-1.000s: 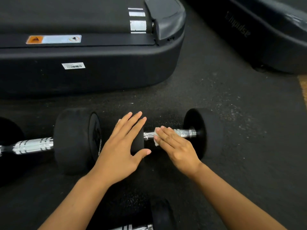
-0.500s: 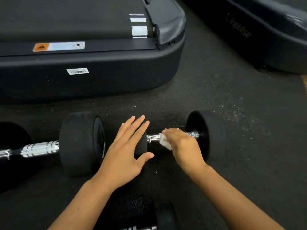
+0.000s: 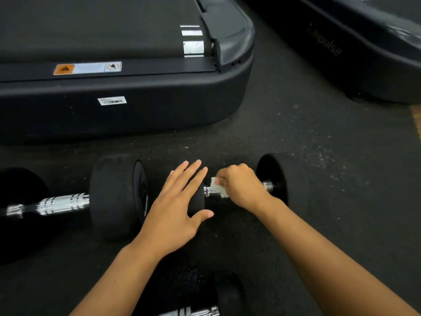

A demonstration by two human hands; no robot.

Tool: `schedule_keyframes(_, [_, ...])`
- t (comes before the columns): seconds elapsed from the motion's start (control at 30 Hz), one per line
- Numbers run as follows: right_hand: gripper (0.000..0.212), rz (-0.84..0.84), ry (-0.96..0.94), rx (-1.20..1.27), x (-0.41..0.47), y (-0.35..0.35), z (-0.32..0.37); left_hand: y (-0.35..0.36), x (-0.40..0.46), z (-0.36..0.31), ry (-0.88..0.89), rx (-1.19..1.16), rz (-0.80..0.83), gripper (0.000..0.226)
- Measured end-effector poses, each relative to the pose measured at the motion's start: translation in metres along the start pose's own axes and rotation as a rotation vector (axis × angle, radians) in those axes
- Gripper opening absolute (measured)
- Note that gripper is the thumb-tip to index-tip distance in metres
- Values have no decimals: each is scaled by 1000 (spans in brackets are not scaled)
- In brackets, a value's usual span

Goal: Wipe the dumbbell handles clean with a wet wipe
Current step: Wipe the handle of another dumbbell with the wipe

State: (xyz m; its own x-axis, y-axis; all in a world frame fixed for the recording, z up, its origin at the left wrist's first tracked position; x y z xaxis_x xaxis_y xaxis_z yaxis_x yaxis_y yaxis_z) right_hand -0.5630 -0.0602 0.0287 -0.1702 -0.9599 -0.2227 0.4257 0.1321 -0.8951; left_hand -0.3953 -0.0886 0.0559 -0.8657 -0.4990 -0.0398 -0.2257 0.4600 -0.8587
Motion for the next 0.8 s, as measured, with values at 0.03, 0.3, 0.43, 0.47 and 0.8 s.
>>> schedule_keyframes(0.03, [12, -1, -53, -12, 0, 3, 7, -1, 1, 0, 3, -1, -3, 83])
schedule_keyframes(0.3, [19, -78, -126, 12, -13, 1, 1, 1, 4, 3, 5, -6, -17, 83])
schedule_keyframes(0.43, [22, -88, -279, -56, -22, 15, 20, 0, 5, 3, 2, 5, -11, 83])
schedule_keyframes(0.47, [26, -85, -293, -45, -27, 15, 16, 0, 4, 3, 2, 2, -8, 83])
schedule_keyframes(0.8, [26, -104, -222, -84, -37, 5, -1, -1, 3, 3, 2, -7, -9, 83])
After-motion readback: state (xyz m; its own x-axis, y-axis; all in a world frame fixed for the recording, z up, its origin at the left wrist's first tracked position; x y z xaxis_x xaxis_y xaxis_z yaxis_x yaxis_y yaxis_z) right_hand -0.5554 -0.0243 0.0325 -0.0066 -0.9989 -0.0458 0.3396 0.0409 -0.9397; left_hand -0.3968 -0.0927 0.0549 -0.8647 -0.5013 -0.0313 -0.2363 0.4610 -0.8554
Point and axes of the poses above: each hand's wrist, its own x-axis towards the middle knuckle, its own y-axis out of the palm, z = x × y, the point moved 3 cm from there along x, towards the middle knuckle, and after that the axes turned 11 degrees about z, right-handed, at the moved point
